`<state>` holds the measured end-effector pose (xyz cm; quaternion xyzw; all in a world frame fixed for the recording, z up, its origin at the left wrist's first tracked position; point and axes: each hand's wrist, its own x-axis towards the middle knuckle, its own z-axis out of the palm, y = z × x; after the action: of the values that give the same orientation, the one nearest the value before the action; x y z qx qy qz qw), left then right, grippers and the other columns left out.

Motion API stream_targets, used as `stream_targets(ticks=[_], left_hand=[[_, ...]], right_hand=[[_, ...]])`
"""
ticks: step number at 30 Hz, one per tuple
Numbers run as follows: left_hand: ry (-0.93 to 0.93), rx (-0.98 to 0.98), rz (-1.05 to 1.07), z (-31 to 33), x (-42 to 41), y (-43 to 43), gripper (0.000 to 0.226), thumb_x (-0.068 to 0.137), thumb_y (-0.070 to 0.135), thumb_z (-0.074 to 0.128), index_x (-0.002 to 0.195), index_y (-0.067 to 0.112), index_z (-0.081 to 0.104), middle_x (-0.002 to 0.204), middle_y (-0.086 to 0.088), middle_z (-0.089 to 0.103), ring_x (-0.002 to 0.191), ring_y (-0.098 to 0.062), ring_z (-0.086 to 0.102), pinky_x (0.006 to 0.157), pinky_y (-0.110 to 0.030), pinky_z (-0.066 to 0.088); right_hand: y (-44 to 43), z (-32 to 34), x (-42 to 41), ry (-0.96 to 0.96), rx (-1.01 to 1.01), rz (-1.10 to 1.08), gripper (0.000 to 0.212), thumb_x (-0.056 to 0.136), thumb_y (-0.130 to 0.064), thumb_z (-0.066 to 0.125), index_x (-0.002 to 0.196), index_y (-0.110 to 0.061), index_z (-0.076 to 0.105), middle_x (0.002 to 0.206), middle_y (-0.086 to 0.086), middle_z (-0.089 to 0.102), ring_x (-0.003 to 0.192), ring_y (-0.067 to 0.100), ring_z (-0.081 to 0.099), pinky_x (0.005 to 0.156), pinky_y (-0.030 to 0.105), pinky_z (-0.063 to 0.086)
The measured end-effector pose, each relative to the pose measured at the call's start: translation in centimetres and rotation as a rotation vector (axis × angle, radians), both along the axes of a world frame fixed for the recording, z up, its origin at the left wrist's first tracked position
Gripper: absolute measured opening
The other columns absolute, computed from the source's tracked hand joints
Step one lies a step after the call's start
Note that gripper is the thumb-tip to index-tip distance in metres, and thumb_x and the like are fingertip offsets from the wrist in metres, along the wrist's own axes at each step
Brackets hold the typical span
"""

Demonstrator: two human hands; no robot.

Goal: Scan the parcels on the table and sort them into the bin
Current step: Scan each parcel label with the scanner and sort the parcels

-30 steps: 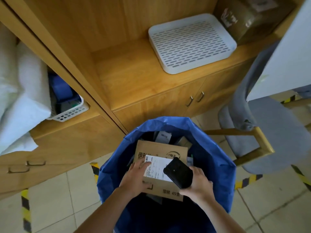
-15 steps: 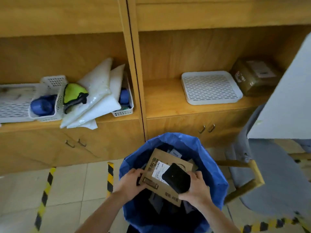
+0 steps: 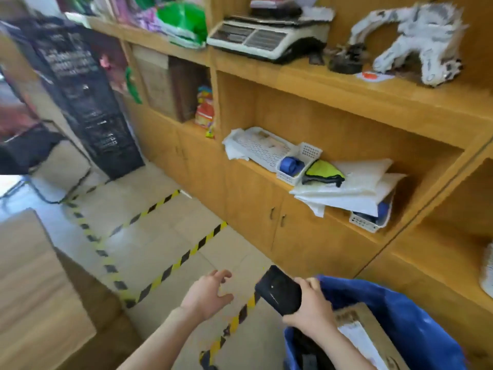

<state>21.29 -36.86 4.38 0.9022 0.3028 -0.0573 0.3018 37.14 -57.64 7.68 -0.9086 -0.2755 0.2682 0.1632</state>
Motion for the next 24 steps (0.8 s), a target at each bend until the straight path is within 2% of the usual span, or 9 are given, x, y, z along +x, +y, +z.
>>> stream_targets(ticks=[3,8,12,15,19,22,24], left_hand=[[-0.04,0.022,0.172,0.9,-7.8,3.7,0.054,0.081,0.046,0.064,0.13,0.031,0.049,0.122,0.008,0.056,0.107,-0.009,0.056,0.089,-0.025,0.047],[-0.039,0.014,0.458,1.9,-23.7,8.7,0.054,0.075,0.051,0.059,0.125,0.032,0.053,0.113,0.012,0.055,0.105,-0.007,0.055,0.091,-0.024,0.046],[-0.057,-0.021,0.66,2.2,-36.5,12.0,0.041,0.078,0.051,0.067,0.114,0.044,0.049,0.11,0.018,0.053,0.1,-0.002,0.054,0.091,-0.022,0.047],[-0.06,-0.004,0.779,2.5,-44.2,14.3,0.042,0.079,0.046,0.07,0.116,0.041,0.051,0.11,0.017,0.054,0.097,-0.002,0.055,0.086,-0.018,0.048],[-0.079,0.029,0.935,2.7,-51.7,15.8,0.044,0.076,0.043,0.07,0.116,0.037,0.055,0.108,0.017,0.056,0.094,0.001,0.056,0.085,-0.017,0.047],[-0.101,0.025,1.044,2.5,-55.7,16.4,0.049,0.068,0.048,0.063,0.115,0.035,0.057,0.106,0.015,0.057,0.093,0.002,0.056,0.087,-0.019,0.048],[-0.088,0.03,1.097,2.6,-57.9,17.1,0.051,0.066,0.049,0.061,0.115,0.035,0.057,0.106,0.015,0.057,0.093,0.002,0.056,0.088,-0.018,0.048]], right_hand=[[6.8,0.6,-4.3,-0.003,0.051,0.169,0.087,0.051,-0.048,0.076,0.13,-0.03,0.043,0.111,-0.01,0.031,0.107,0.015,0.052,0.089,0.033,0.048],[18.2,1.4,-14.9,0.022,0.097,0.396,0.09,0.051,-0.047,0.077,0.132,-0.03,0.041,0.115,-0.01,0.034,0.105,0.01,0.052,0.09,0.031,0.051],[25.6,1.2,-25.0,0.046,0.141,0.531,0.089,0.042,-0.048,0.07,0.125,-0.034,0.044,0.113,-0.013,0.034,0.103,0.01,0.055,0.087,0.031,0.052],[30.6,0.4,-31.9,0.112,0.168,0.644,0.096,0.035,-0.053,0.069,0.125,-0.029,0.046,0.11,-0.013,0.032,0.103,0.011,0.056,0.09,0.036,0.051],[35.8,0.8,-39.3,0.145,0.173,0.808,0.091,0.048,-0.045,0.079,0.129,-0.027,0.042,0.113,-0.013,0.031,0.101,0.007,0.051,0.09,0.03,0.048],[39.4,1.5,-43.2,0.123,0.155,0.903,0.089,0.056,-0.043,0.08,0.133,-0.029,0.038,0.114,-0.012,0.03,0.101,0.007,0.046,0.087,0.03,0.035],[42.0,1.8,-45.3,0.113,0.143,0.959,0.087,0.058,-0.042,0.079,0.133,-0.029,0.037,0.112,-0.012,0.03,0.1,0.007,0.044,0.086,0.031,0.032]])
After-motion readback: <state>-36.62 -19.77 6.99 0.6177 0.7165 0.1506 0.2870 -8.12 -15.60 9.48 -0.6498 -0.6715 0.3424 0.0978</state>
